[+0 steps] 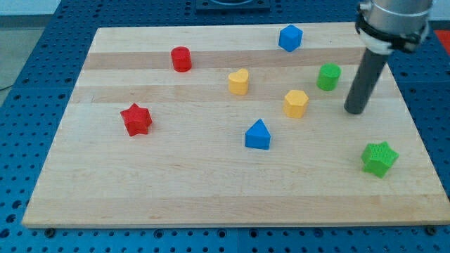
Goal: Place your arm in between the green star and yellow hexagon
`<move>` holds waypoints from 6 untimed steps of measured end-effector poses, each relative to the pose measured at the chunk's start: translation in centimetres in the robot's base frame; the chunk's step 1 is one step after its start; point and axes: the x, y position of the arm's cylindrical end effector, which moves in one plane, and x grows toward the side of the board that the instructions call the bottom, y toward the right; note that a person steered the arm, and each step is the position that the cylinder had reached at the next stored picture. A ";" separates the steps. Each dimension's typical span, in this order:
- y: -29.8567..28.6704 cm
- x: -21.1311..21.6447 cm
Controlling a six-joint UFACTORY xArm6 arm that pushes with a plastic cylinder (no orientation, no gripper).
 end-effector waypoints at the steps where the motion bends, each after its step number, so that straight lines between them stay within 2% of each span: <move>1: 0.4 2.2; 2: 2.2 3.9; 4: -2.9 5.5; 6: -3.0 4.4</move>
